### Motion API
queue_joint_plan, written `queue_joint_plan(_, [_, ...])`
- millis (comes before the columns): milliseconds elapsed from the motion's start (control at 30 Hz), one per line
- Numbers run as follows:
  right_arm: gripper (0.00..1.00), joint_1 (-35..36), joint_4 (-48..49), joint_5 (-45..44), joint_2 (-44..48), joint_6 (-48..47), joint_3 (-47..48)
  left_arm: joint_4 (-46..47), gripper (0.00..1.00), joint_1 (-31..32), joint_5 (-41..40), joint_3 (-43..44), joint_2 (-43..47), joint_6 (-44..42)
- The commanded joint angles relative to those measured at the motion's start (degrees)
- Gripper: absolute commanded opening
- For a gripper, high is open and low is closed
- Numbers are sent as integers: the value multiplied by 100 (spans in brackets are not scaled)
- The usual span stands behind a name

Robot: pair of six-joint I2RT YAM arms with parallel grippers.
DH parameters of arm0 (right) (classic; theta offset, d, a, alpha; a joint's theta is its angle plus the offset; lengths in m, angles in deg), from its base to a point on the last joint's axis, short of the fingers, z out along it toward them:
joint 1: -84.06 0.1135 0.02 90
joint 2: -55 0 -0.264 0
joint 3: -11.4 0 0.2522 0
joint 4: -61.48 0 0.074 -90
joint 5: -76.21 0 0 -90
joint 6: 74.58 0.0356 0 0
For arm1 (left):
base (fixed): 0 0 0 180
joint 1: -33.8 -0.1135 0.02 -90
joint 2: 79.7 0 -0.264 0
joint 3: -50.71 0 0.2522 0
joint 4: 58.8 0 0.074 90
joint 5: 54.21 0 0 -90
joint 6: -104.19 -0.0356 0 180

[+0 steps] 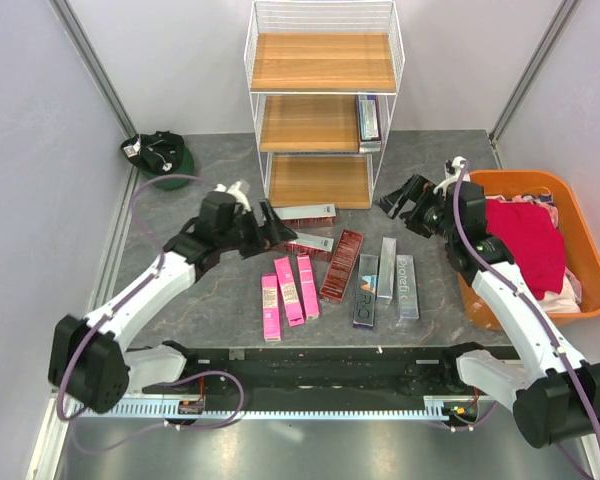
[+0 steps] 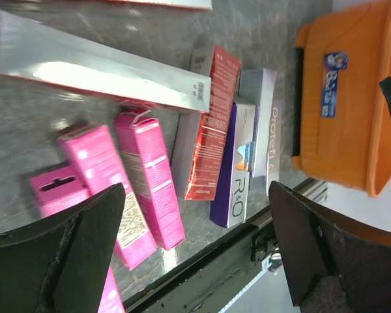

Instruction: Place and organize the toothpastes onto the shelf

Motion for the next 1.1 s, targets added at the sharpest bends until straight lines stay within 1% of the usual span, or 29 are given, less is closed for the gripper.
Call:
queue_joint_plan(0, [98, -19, -392, -197, 261, -398, -207, 92, 97, 821, -661, 687, -778, -263])
queue_joint_plan(33, [98, -10, -444, -223, 279, -416, -251, 75, 97, 979, -732, 801, -980, -254])
queue_joint_plan(67, [98, -10, -471, -249, 296, -433, -260, 66, 97, 1277, -854, 1028, -1138, -237])
queue_joint_plan(100, [98, -10, -497, -302, 323, -433, -260, 66, 96, 1419, -908, 1144, -1488, -228])
queue_joint_plan(167, [98, -19, -568, -355, 358, -460, -234, 66, 94, 1787, -1031, 1468, -1789, -193])
queue_joint_plan(200, [98, -19, -585, -399, 384, -477, -216, 66, 93, 1911, -1066, 1574, -2103, -184])
queue_joint_plan(367, [98, -27, -805, -610, 472, -574, 21, 57, 87, 2526, -1154, 2320, -2958, -149])
queue_joint_plan(467, [98, -80, -928, -636, 499, -644, 162, 57, 82, 2729, -1154, 2672, -3441, -140])
queue_joint_plan(667, [98, -159, -1148, -750, 560, -785, 381, 57, 79, 2958, -1084, 3262, -4258, -140])
queue_joint_plan(767, [98, -194, -1236, -821, 604, -855, 434, 22, 78, 2985, -1136, 3438, -4522, -114])
queue_joint_plan(967, [98, -221, -1297, -830, 613, -917, 426, -206, 77, 3002, -1628, 3500, -4682, -61])
queue_joint_plan(1067, [98, -238, -1289, -839, 604, -917, 408, -294, 75, 3011, -1717, 3553, -4752, -70])
